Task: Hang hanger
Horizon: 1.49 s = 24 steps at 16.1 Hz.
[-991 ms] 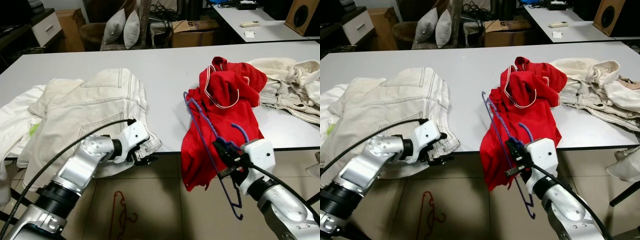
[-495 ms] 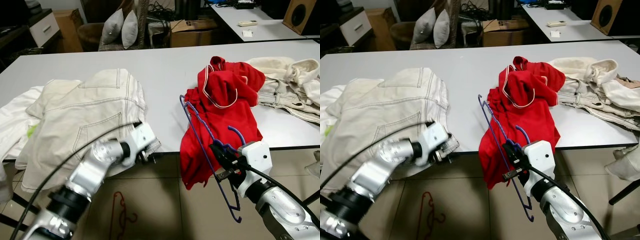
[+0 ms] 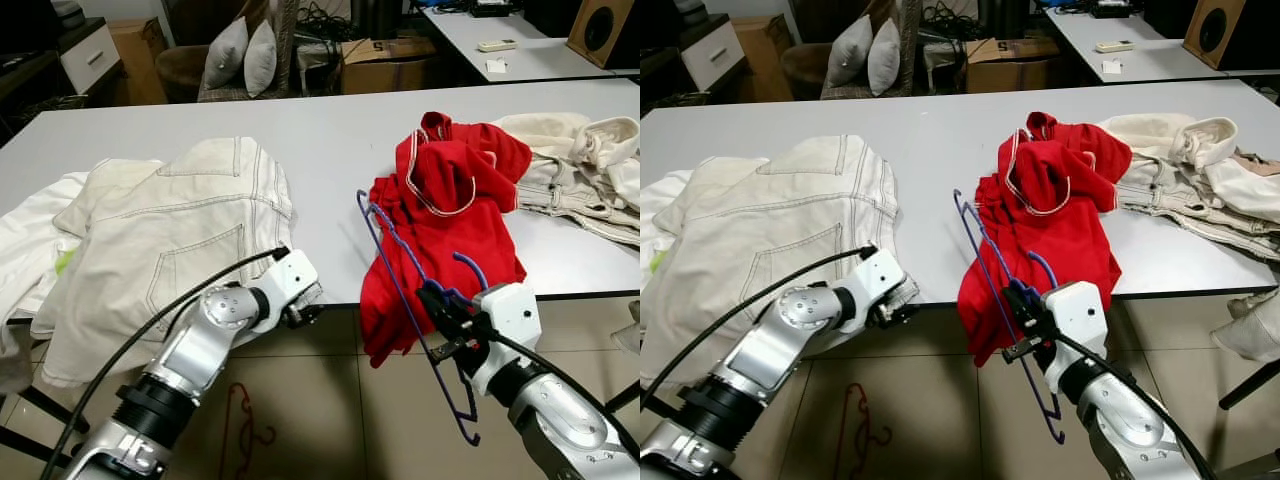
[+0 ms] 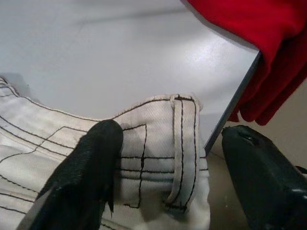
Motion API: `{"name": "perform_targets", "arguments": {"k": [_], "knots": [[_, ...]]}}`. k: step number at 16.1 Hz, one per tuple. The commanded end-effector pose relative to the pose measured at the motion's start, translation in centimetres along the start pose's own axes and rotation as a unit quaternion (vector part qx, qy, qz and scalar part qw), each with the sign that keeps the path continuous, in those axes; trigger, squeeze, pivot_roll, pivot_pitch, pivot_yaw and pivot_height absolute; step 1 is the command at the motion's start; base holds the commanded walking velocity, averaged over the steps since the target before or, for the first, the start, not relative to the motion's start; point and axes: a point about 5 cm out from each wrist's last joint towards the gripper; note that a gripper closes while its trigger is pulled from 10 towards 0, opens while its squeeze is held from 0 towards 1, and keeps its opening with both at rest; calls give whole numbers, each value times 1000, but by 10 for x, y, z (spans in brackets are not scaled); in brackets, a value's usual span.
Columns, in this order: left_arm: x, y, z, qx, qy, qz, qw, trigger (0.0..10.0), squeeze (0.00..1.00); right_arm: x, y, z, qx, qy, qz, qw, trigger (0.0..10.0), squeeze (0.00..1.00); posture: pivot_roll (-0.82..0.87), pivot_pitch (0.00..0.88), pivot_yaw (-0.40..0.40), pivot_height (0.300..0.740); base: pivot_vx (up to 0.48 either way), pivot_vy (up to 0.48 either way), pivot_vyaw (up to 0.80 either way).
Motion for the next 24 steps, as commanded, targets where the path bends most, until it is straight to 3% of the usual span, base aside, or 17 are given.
{"name": "perform_targets", "arguments": {"k": [1, 2, 12, 16, 18, 21, 24], "knots": [[4, 2, -2, 1, 12, -3, 1000, 627, 0, 2, 7, 1, -19, 6, -7, 1000, 10000, 0, 59, 9, 105, 740, 0, 0, 0], [0, 3, -2, -5, 6, -12, 1000, 0, 0, 3, 7, 1, -19, 7, -7, 1000, 10000, 0, 60, 8, 105, 740, 0, 0, 0], [18, -7, -8, 15, 63, -47, 997, 0, 0, 5, 6, 4, -22, 9, -4, 1000, 10000, 0, 67, 2, 104, 740, 0, 0, 0], [21, 5, -17, -64, 39, -75, 994, 0, 0, 8, 6, 5, -23, 17, -5, 1000, 10000, 0, 65, 0, 93, 740, 0, 0, 0], [37, 10, -34, -95, 42, -47, 994, 0, 0, 5, 7, 5, -26, 19, -9, 999, 10000, 0, 66, 0, 89, 740, 0, 0, 0], [71, 31, -75, -167, 51, 12, 984, 0, 0, -2, 9, 5, -29, 29, -22, 999, 10000, 0, 72, 0, 75, 740, 0, 0, 0], [93, 51, -108, -206, 81, 79, 972, 0, 0, 5, 15, 9, -43, 91, -33, 994, 10000, 0, 92, 0, 48, 740, 0, 0, 0]]}}
Point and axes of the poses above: a point about 5 cm out from each wrist's last joint towards the gripper, its own z axis pointing out of the wrist towards the gripper, its own y axis along the axis of the wrist's last joint, x = y × z
